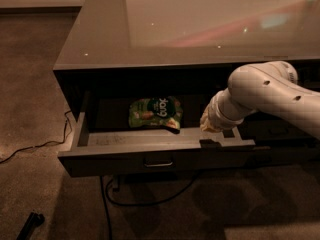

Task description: Open top drawer

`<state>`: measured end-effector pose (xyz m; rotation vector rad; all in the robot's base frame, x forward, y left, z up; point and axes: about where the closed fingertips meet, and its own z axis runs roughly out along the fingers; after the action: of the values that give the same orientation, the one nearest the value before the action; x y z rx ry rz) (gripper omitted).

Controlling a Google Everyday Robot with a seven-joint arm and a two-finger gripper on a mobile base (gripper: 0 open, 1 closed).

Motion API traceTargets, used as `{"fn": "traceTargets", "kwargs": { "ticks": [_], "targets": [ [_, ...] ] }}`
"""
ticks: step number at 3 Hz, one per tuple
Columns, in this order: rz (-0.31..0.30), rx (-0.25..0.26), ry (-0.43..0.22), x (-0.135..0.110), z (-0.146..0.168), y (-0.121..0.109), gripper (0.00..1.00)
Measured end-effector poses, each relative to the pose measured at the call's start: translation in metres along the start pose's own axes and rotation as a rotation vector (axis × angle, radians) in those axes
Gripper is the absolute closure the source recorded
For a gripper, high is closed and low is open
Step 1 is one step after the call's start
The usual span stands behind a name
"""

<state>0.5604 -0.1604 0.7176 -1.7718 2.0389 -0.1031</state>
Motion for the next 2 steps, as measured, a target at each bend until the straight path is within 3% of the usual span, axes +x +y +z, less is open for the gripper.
{"fn": "traceTargets", "kwargs": {
  "ticks": [2],
  "targets": [
    [-0.053, -0.057, -0.045, -0.019, 0.037, -0.004, 1.0]
  ]
}}
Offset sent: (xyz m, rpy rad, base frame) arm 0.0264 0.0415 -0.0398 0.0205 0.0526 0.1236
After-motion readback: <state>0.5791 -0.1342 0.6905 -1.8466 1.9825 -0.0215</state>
